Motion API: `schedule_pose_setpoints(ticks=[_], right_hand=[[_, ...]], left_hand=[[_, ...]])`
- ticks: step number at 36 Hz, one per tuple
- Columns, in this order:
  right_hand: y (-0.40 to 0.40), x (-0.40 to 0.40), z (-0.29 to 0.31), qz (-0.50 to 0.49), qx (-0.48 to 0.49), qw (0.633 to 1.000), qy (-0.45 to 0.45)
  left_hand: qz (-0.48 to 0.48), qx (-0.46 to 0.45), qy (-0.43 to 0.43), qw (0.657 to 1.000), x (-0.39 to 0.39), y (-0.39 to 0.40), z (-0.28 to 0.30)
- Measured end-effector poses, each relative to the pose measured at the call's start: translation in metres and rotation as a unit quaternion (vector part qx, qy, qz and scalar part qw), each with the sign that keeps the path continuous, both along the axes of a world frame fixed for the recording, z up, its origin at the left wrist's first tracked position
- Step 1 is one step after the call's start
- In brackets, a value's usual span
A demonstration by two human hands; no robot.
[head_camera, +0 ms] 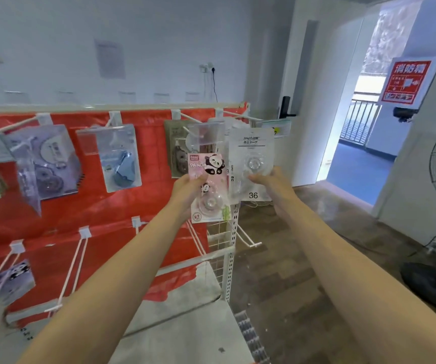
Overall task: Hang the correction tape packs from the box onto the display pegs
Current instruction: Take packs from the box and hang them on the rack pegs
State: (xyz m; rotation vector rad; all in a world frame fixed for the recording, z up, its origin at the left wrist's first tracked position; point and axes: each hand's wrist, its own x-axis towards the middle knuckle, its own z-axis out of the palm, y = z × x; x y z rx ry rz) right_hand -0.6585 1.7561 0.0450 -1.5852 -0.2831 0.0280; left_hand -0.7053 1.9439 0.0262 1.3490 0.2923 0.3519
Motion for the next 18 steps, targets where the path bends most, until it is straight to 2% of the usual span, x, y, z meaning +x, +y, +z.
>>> schedule_pose_setpoints(ticks=[9,18], right_hand=[[-0.002,0.016,-0.014,0.074,-0.076,0.994,0.034],[-0.005,0.024,0.013,0.041,0.011,0.998,0.037]], left_hand=[[0.065,0.024,0.013,0.997,0.029,-0.001,-0.003],[0.046,0.051,-0.009,0.998,0.032,-0.01,0.01]])
